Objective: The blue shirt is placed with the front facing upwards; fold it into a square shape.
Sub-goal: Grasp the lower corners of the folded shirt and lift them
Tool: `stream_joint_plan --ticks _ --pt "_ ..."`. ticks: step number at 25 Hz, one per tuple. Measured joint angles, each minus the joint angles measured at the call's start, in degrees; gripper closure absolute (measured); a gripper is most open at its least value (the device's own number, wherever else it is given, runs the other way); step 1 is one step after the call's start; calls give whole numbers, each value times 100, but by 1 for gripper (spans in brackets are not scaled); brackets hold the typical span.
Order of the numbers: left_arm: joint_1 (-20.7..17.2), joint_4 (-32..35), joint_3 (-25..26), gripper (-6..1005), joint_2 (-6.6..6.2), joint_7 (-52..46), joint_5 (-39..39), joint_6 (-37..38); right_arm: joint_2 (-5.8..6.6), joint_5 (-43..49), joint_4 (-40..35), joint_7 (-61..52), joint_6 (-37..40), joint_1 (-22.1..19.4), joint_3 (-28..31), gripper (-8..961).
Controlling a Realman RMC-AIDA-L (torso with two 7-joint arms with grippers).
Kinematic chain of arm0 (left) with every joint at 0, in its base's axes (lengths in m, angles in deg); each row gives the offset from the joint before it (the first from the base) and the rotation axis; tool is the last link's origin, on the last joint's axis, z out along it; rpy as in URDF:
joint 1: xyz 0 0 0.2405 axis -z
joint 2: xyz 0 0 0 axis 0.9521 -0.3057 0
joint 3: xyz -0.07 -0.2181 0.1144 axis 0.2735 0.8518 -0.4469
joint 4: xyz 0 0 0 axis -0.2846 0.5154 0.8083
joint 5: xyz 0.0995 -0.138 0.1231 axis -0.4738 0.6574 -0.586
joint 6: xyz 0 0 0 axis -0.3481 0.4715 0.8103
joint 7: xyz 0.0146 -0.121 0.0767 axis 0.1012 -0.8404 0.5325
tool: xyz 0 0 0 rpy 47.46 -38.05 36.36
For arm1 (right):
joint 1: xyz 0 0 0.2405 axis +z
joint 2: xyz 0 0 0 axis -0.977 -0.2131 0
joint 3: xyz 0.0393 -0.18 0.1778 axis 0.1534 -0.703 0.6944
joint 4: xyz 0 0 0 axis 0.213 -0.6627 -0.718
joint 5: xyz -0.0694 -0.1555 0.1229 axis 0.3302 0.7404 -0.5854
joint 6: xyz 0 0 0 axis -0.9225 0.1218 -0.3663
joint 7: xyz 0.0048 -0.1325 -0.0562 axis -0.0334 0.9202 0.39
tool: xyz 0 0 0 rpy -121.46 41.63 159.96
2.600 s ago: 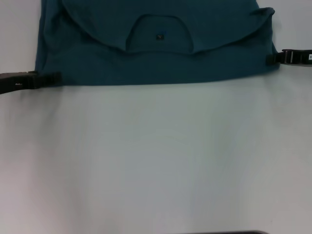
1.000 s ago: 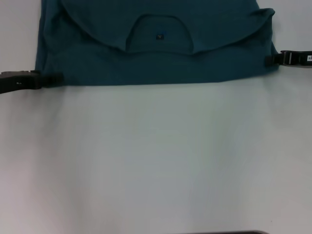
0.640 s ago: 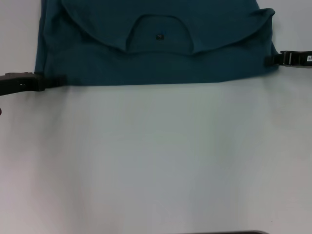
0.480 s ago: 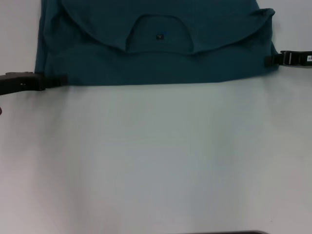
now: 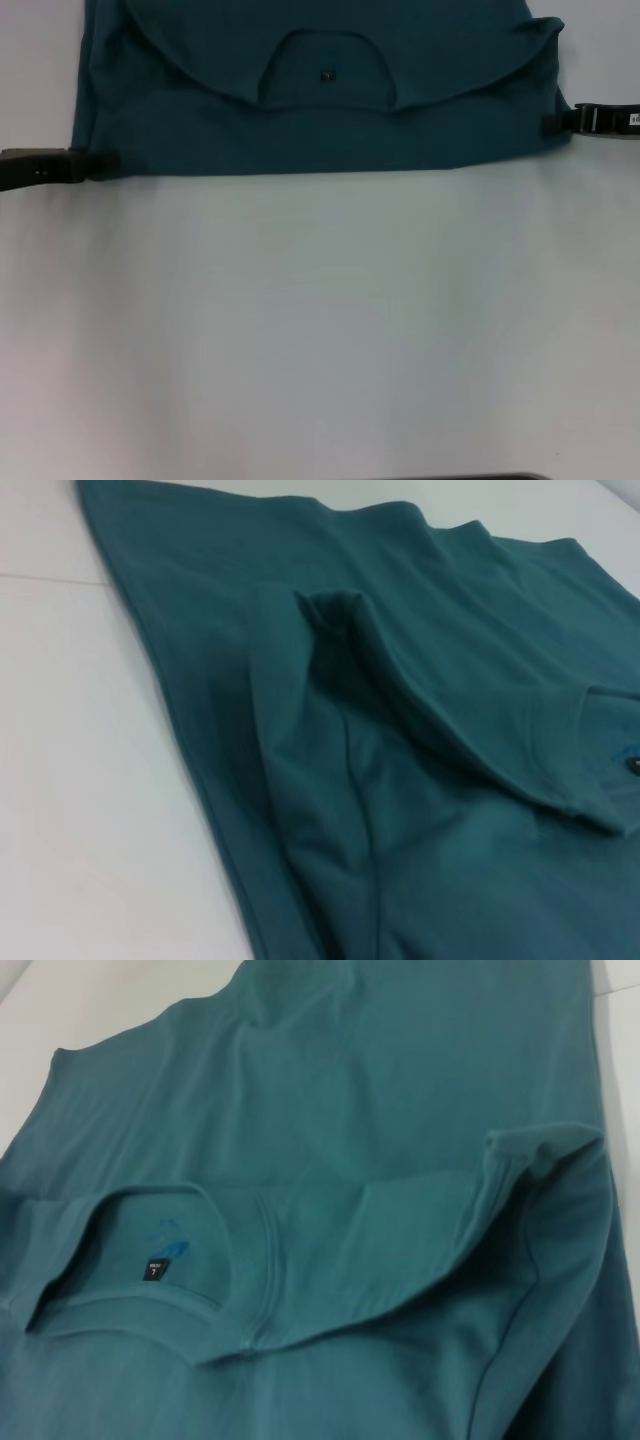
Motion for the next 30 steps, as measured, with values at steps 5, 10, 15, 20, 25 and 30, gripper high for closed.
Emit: stream_joint_plan --ticks 5,10,15,20,25,30 --pt "31 -13 -1 567 15 -61 -127 -18 0 -7 0 0 11 0 -3 916" --pt "40 -23 -5 826 17 -91 -130 -14 0 -10 0 0 12 0 -2 916" --pt "56 -30 -12 922 17 -115 -135 -10 0 -10 0 0 6 0 0 917" --pt "77 -33 -15 997 21 -124 -202 -9 0 -10 0 0 1 0 0 917" --pt "1 -293 47 994 71 -163 -158 35 0 -10 0 0 0 -8 1 917" --pt "-149 -675 26 970 190 -224 -164 54 0 -10 0 0 -3 -23 1 917"
